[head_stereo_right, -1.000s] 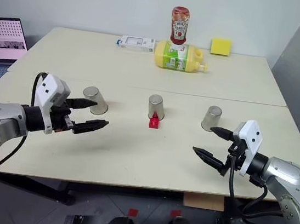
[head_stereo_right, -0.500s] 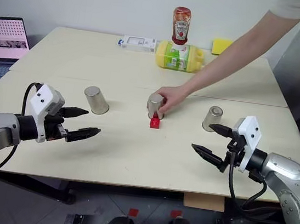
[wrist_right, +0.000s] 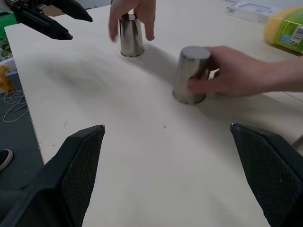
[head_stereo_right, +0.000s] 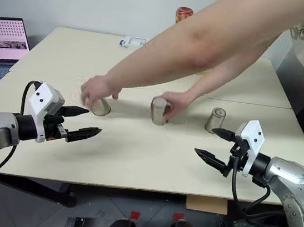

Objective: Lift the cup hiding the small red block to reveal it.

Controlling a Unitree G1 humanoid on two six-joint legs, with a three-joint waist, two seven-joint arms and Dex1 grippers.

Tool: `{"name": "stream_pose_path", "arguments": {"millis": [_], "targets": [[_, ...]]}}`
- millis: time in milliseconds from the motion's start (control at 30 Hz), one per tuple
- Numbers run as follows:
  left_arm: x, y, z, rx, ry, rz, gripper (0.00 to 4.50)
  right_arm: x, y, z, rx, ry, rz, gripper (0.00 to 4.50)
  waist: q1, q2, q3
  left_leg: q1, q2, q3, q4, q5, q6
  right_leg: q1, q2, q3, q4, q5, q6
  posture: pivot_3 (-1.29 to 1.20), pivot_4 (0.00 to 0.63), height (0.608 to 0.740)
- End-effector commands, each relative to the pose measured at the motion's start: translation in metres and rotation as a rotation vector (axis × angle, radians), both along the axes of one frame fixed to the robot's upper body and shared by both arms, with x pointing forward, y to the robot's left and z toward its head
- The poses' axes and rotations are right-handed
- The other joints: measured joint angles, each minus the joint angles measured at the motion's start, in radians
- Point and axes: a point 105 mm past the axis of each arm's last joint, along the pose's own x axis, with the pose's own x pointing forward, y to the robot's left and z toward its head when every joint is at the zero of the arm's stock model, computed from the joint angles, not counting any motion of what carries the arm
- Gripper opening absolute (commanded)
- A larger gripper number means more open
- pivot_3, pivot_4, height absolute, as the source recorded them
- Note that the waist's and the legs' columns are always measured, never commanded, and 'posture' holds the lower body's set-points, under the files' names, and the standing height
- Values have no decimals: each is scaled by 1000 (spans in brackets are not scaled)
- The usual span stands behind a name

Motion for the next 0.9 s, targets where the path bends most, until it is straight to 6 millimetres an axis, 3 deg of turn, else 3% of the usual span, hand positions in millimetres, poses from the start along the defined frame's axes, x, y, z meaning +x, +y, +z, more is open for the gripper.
{"name": "stream_pose_path", "arguments": {"millis": [33, 300, 633, 900], "targets": [[1, -3, 10, 29, -45, -21, 4430, -3, 0, 9, -8, -52, 3, 4500, 0, 0, 0, 0, 0, 0, 0, 0, 0, 0, 0, 0, 0, 0, 0, 0, 150, 740], [5, -4, 11, 4, -57, -5, 4430, -2, 2, 10, -4, -53, 7, 4500, 0, 0, 0, 0, 0, 0, 0, 0, 0, 0, 0, 0, 0, 0, 0, 0, 150, 740], [41, 28, 0, -36, -63, 256, 4430, -5, 30, 9, -3, -1, 88, 4500, 0, 0, 0, 0, 0, 0, 0, 0, 0, 0, 0, 0, 0, 0, 0, 0, 150, 740], [78, 37, -6, -28, -85, 373, 4430, -3, 45, 17, -24, -13, 133, 4500, 2, 0, 0, -1, 0, -1, 1, 0, 0, 0, 0, -1, 0, 0, 0, 0, 150, 740]]}}
